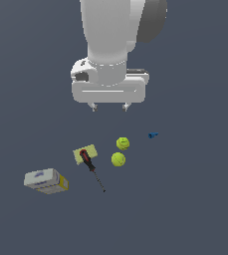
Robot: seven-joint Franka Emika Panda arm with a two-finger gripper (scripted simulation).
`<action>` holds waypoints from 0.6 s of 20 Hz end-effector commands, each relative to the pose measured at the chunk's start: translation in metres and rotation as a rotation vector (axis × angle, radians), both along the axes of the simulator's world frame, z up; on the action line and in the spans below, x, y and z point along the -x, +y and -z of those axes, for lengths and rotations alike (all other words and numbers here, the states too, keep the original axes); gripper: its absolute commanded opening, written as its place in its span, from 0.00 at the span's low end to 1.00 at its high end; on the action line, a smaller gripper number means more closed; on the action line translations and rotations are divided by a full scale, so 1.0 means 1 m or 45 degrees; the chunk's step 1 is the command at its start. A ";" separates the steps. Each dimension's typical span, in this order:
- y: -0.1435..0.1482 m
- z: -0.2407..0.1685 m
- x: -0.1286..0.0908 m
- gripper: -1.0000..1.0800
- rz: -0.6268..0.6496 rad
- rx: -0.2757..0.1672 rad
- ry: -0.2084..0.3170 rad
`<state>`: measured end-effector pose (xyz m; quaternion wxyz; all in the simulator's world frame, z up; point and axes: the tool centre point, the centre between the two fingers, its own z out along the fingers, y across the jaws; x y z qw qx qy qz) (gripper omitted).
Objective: Pick up a designated object from a clutter of objects.
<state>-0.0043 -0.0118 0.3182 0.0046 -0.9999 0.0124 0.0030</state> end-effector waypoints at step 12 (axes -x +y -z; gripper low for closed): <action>-0.008 0.007 0.008 0.96 0.033 0.010 0.040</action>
